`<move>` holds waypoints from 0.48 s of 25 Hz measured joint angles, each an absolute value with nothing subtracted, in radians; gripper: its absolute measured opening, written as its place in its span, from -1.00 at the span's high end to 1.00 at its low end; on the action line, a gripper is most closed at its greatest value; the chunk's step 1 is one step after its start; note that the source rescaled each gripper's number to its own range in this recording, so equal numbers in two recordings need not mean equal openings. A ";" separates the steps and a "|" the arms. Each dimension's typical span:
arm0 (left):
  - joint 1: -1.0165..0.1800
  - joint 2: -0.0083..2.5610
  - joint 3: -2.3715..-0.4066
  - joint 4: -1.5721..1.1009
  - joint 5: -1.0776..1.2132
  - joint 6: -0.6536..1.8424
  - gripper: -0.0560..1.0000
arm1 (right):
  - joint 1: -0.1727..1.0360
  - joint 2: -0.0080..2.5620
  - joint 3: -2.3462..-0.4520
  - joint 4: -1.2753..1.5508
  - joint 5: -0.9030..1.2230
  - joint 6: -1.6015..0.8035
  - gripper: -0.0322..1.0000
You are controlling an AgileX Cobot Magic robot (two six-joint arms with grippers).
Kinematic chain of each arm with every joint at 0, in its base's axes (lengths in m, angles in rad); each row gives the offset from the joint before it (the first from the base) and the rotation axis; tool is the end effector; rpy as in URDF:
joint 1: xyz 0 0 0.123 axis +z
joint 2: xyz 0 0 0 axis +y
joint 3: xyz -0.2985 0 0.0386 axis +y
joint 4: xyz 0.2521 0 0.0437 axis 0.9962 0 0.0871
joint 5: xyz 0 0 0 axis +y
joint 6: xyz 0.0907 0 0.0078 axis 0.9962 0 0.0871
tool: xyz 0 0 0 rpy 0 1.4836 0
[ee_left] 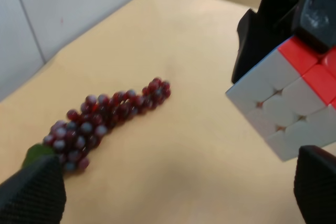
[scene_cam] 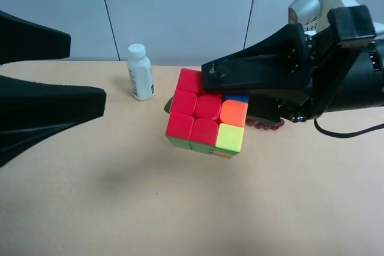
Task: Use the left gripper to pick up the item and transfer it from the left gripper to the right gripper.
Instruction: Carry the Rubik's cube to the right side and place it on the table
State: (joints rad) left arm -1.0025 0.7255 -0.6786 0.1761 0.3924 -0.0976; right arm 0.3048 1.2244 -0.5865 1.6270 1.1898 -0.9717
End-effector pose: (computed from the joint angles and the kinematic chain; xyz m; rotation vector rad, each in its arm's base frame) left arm 0.0813 -0.1160 0.3508 0.9564 1.7082 -0.5619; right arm 0.1604 0.1390 0.2883 -0.4167 2.1292 1.8097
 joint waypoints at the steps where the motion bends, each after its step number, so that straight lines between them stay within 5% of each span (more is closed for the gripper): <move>1: -1.003 0.725 -0.698 0.202 0.432 -0.109 -0.46 | 0.305 1.224 -0.587 1.627 1.190 -0.972 0.94; 12: -1.003 0.725 -0.793 0.458 0.795 -0.208 -0.39 | 0.305 1.224 -0.587 1.627 1.190 -0.972 0.94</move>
State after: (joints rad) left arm -1.0025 0.7255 -0.7927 0.4581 0.7945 -0.2083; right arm 0.3048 1.2244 -0.5865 1.6270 1.1898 -0.9717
